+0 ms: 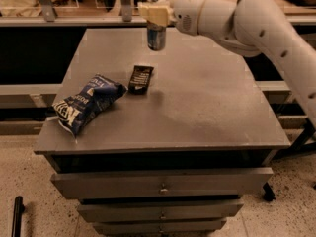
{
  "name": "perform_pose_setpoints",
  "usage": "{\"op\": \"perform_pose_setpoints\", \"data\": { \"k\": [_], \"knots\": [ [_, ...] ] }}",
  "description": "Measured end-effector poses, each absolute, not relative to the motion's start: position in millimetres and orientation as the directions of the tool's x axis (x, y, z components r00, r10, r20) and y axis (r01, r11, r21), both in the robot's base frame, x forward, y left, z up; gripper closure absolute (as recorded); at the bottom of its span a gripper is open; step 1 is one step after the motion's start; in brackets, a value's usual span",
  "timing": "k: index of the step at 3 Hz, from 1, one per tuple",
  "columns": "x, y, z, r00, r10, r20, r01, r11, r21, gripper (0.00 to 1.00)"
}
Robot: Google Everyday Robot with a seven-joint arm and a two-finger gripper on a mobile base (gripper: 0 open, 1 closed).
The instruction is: Move redbull can near blue chip bag
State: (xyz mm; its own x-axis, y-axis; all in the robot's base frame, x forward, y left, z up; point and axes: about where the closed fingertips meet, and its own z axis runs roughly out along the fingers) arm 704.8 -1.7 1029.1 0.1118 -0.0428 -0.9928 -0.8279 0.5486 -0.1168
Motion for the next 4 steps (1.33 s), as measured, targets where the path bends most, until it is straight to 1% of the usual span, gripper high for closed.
{"op": "perform_pose_setpoints", "data": {
  "k": [1, 2, 3, 4],
  "knots": [
    [649.3, -12.5, 1011.4, 0.043, -0.127, -0.991, -0.815, 0.569, -0.108, 1.0],
    [649.2, -12.3, 1011.5, 0.043, -0.127, -0.991, -0.815, 0.569, -0.108, 1.0],
    [572.1, -1.5, 1008.8, 0.005, -0.078, -0.997, -0.858, 0.512, -0.045, 1.0],
    [573.4, -0.7, 1008.2, 0.005, -0.081, -0.997, -0.858, 0.511, -0.046, 1.0]
  ]
}}
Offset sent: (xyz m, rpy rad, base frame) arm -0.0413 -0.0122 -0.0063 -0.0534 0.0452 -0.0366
